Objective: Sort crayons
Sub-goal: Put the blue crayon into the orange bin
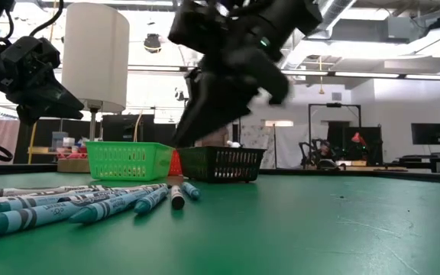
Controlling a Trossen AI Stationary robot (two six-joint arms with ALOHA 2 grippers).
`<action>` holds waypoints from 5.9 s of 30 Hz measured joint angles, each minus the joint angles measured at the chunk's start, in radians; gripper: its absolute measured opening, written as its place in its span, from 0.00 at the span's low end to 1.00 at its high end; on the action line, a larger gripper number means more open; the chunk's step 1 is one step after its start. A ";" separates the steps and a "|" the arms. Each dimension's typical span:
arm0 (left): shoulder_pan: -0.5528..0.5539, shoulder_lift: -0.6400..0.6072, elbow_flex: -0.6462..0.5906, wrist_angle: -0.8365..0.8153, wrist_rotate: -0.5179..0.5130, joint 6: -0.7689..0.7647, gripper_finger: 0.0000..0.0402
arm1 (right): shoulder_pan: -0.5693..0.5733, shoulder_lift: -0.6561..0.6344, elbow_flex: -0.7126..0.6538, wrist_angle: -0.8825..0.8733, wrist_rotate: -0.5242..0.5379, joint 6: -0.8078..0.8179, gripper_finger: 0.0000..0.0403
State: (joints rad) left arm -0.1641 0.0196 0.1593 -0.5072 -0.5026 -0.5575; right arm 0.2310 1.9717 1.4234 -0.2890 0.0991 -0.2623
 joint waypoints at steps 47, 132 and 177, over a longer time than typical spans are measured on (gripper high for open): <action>0.000 0.000 0.000 0.000 0.000 0.000 0.34 | 0.114 0.079 0.013 -0.052 0.403 0.973 0.35; 0.000 0.000 0.000 -0.001 0.003 0.000 0.34 | -0.123 -0.019 0.323 -0.346 0.456 0.498 0.00; 0.000 0.001 0.000 -0.001 0.000 0.000 0.34 | -0.813 0.129 0.321 -0.322 -0.131 -0.149 0.00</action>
State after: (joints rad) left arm -0.1640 0.0208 0.1596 -0.5079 -0.5026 -0.5577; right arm -0.5820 2.1010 1.7443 -0.6105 -0.0322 -0.4112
